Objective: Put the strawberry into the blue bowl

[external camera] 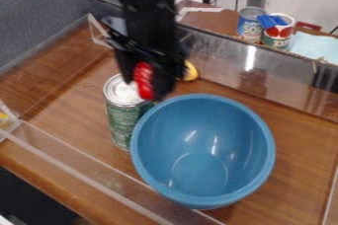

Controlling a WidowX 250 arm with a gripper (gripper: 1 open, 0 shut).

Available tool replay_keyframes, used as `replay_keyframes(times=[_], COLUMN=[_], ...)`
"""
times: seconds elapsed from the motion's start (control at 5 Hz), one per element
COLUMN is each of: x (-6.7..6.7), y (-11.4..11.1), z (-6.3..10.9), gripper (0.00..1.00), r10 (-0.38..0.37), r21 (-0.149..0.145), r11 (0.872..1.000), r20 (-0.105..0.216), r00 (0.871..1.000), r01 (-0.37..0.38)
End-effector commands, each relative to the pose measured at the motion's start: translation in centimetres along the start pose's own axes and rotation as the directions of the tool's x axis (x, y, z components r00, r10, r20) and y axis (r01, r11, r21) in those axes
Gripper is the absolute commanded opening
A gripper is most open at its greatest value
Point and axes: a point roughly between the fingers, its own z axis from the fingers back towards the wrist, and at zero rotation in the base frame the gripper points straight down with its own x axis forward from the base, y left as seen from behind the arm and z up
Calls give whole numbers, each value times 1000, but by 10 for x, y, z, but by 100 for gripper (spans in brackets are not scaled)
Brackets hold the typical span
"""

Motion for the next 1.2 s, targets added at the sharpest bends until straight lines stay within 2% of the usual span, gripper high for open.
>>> replay_keyframes(times=[0.0,0.2,0.4,0.6,0.8,1.0], x=[3,0,-3,-2,1,5], y=[-24,-45,-51,-54,-59,-63], z=[-3,-21,-47,-70,-80,-83], gripper=[0,0,0,0,0,100], r10=[-17,-36,-36,-21,-39,-45], r21=[13,13,23,29,28,26], r11=[1000,999,999,999,999,999], r20=[33,9,-17,-20,-10,5], r00=[999,999,999,1000,999,999], r01=[17,36,36,21,39,45])
